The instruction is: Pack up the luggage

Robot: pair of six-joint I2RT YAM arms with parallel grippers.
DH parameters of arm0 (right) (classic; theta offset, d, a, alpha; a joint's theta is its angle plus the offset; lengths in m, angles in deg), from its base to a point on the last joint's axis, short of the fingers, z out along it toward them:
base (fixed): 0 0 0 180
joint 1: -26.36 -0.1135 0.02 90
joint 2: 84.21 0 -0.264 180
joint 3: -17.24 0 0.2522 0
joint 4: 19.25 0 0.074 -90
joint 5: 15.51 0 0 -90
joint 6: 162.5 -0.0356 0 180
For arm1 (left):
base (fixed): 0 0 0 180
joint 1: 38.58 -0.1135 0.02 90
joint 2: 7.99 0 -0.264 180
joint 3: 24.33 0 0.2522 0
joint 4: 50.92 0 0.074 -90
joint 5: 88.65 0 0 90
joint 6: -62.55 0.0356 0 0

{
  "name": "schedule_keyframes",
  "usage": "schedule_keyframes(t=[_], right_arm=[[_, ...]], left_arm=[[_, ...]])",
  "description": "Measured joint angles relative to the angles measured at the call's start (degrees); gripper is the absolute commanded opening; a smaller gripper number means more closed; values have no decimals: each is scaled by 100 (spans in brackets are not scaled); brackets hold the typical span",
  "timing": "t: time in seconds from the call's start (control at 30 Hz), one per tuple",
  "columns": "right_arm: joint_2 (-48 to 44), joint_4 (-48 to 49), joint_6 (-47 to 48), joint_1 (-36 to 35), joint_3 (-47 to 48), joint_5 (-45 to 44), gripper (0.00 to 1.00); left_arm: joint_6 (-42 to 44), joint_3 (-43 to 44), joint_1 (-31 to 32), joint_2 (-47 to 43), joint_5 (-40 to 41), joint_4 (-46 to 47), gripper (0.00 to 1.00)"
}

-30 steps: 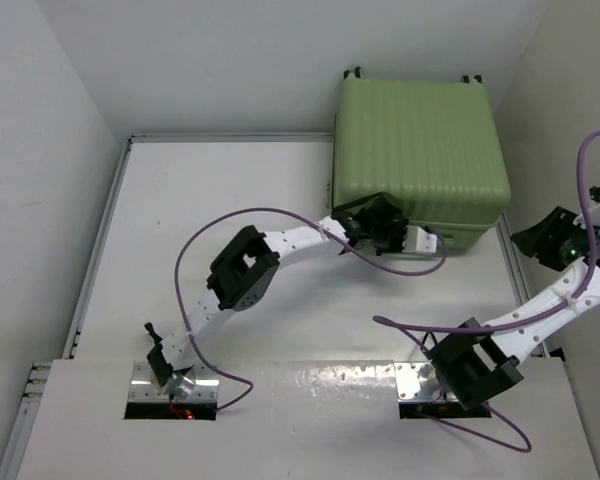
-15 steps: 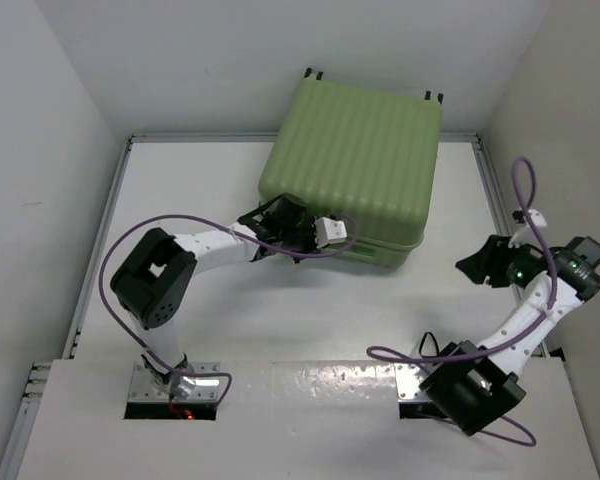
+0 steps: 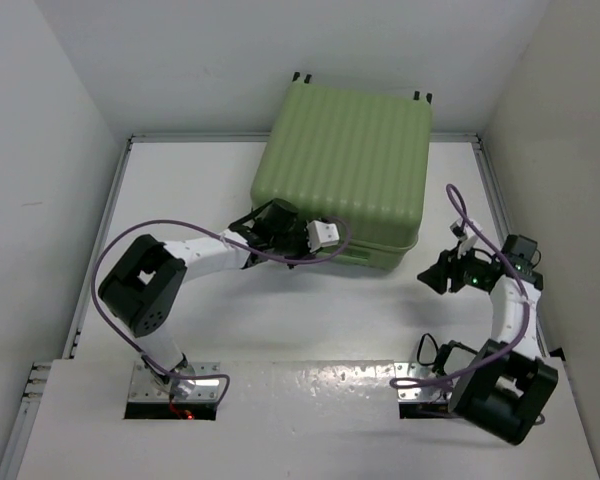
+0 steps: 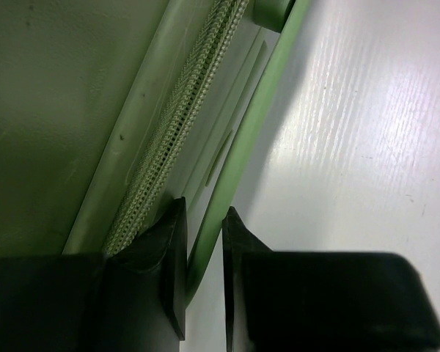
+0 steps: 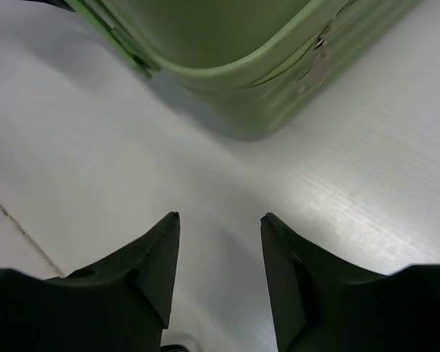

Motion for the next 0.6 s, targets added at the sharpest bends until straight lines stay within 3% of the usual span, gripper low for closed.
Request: schedule_keyframes(t=[0.33, 0.6], right_arm=[[1108, 1220, 1005, 188, 125, 688, 41], [1639, 1620, 1943, -129, 275, 1038, 41]], left_arm=[[83, -11, -120, 26, -304, 17, 0], [175, 85, -214, 101, -575, -76, 0]])
